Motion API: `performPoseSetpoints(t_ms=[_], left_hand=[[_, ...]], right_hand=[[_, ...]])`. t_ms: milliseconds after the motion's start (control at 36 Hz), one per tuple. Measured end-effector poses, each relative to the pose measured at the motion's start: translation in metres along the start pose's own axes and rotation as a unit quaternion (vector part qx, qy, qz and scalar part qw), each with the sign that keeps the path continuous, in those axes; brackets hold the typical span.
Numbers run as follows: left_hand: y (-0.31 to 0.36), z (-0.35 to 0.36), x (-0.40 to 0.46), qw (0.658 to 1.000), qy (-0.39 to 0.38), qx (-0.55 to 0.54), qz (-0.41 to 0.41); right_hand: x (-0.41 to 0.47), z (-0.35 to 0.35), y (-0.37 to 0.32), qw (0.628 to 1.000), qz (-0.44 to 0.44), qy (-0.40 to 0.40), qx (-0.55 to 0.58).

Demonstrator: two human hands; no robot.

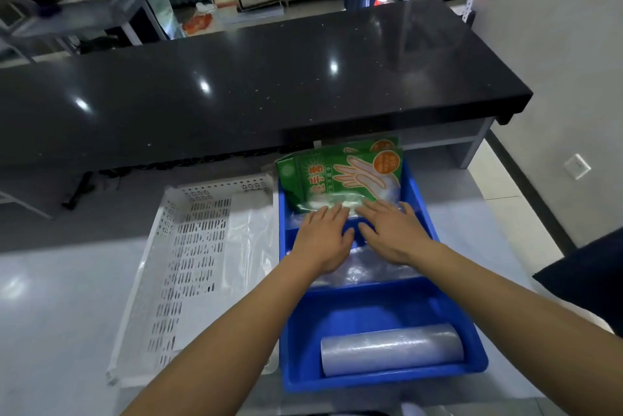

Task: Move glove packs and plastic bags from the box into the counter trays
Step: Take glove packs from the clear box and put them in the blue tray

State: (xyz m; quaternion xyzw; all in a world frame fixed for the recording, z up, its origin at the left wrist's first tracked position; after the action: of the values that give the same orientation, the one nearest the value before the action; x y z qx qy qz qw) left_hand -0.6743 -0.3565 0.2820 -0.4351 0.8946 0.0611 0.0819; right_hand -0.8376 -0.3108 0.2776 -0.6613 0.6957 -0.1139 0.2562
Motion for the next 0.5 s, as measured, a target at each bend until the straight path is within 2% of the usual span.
performPoseSetpoints(t_ms=[56,306,389,500], left_hand=[[0.002,0.001,0.004,0.999,-0.039,-0.008,-0.020],[-0.001,-0.017,0.017,0.990,-0.111,-0.056,-0.061],[-0.004,-0.017,0.014,0.991,-0.095,-0.074,-0.066],[-0.007,-0.017,-0.002,0.987,-0.025,-0.133,-0.088]], right_hand=[[0.004,0.000,0.000,0.999,0.017,-0.028,-0.007],[0.013,-0.019,0.001,0.998,0.035,-0.055,0.009],[0.013,-0.020,0.003,0.997,0.038,-0.060,0.014],[0.008,-0.026,0.004,0.997,0.038,-0.029,0.068]])
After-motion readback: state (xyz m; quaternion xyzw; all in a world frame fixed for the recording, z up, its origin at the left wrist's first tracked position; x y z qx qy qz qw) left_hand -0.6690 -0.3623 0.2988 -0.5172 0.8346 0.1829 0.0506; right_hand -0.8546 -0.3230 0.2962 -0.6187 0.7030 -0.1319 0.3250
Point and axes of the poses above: each hand's wrist, its own x-axis towards the middle knuckle, its own z-axis out of the palm, y = z × x, the point moved 1 cm from there along x, towards the middle knuckle, and after that the axes turned 12 degrees about x, right-handed, at the moved point
